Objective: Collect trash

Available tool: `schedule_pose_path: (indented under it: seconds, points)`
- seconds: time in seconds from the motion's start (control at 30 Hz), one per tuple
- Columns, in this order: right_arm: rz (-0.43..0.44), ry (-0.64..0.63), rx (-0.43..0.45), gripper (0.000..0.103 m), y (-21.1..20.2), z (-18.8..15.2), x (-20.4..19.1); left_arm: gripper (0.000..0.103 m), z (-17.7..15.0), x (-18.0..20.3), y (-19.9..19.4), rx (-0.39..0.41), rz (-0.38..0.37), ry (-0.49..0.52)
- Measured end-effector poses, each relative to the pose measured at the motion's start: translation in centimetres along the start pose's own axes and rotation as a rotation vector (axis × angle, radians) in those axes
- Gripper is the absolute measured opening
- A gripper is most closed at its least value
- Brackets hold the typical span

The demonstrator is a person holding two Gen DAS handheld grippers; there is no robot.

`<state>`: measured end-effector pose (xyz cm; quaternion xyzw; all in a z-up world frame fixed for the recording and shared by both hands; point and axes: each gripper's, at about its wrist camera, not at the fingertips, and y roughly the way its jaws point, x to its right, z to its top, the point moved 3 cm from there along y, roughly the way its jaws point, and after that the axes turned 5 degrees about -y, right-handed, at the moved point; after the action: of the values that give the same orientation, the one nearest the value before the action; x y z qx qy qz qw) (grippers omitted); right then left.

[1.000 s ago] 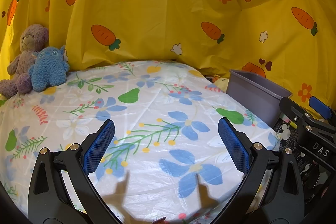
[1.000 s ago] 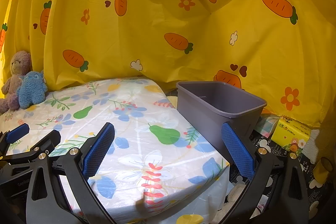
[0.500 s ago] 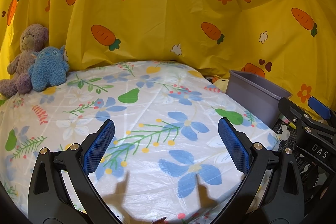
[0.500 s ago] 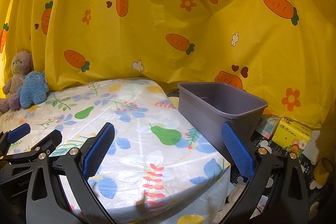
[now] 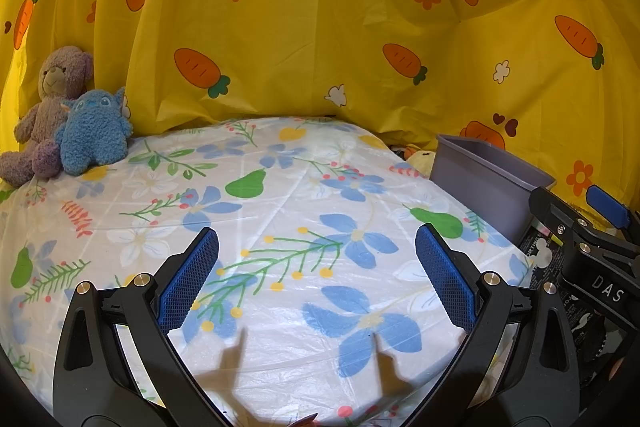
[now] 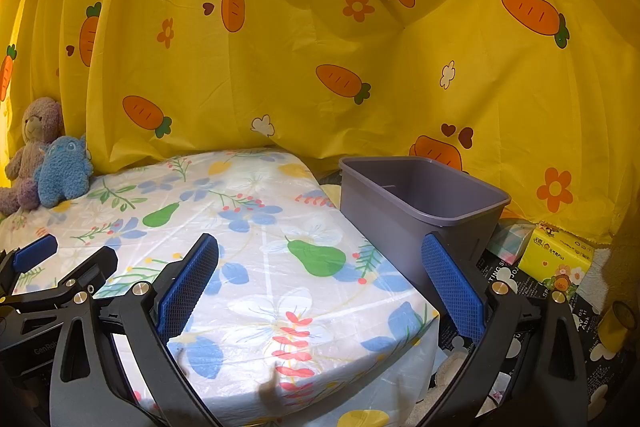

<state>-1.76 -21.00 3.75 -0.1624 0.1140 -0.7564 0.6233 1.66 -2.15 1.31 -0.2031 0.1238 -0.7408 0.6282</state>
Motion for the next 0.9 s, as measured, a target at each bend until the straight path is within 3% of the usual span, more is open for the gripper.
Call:
schedule_pose_path:
  seconds: [0.9]
  points:
    - [-0.001, 0.001, 0.003, 0.098, -0.08, -0.01, -0.04, 0.097, 0.01, -0.01, -0.19, 0.001, 0.0, 0.0]
